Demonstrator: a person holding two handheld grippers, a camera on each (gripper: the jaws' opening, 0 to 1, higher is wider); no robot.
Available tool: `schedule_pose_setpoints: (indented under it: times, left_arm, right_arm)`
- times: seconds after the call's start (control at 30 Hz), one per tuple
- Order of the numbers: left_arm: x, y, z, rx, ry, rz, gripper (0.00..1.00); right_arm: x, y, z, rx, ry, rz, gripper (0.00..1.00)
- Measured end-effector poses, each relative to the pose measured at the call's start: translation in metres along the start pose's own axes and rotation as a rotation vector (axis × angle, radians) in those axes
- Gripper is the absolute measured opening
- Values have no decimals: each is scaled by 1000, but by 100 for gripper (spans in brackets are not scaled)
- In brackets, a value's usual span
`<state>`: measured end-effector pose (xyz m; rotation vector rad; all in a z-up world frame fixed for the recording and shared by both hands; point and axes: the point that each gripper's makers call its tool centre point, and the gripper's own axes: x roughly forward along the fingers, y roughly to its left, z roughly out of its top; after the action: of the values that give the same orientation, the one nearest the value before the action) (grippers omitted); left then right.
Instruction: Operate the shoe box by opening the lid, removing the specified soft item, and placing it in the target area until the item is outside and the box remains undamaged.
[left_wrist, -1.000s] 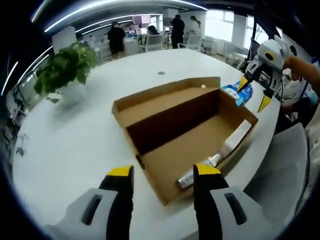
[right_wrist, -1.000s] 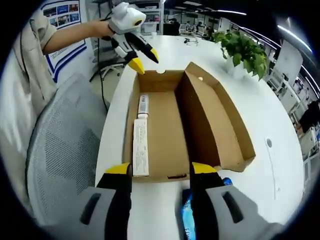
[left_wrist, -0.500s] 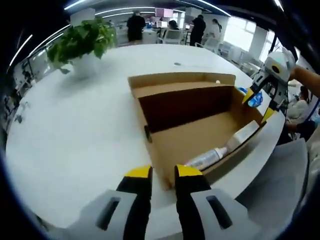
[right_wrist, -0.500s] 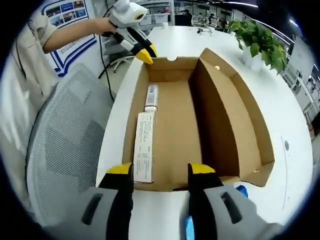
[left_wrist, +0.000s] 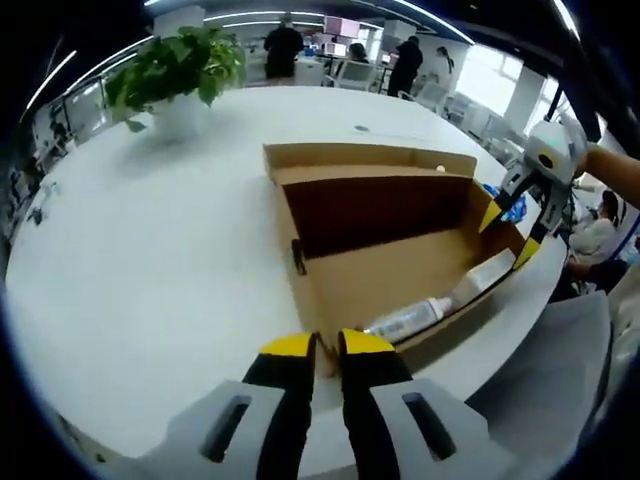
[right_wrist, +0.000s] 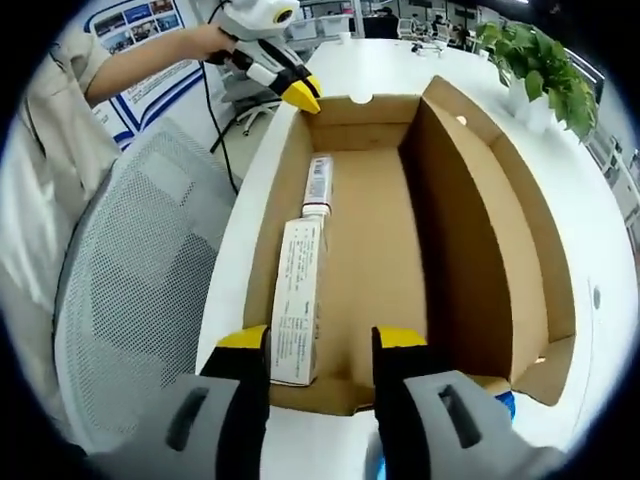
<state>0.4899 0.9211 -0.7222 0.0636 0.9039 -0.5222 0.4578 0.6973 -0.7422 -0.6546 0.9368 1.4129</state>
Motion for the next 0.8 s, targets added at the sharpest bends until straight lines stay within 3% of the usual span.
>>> schedule_pose_setpoints:
  times: [0.27, 0.33, 0.43, 0.8]
  left_arm:
    - [0, 0, -1, 3, 5, 3, 7]
    - [0, 0, -1, 6, 7, 3, 7]
    - [0, 0, -1, 6, 9, 3, 7]
    - [0, 1, -1, 1, 7, 5, 7]
  right_arm:
    - [-3, -4, 0, -23, 10, -28, 37]
    - [-2, -5, 2, -11, -4, -37, 32]
    - [-1, -2, 9, 26, -44, -16, 28]
    - [15, 4, 8, 39, -14, 12, 28]
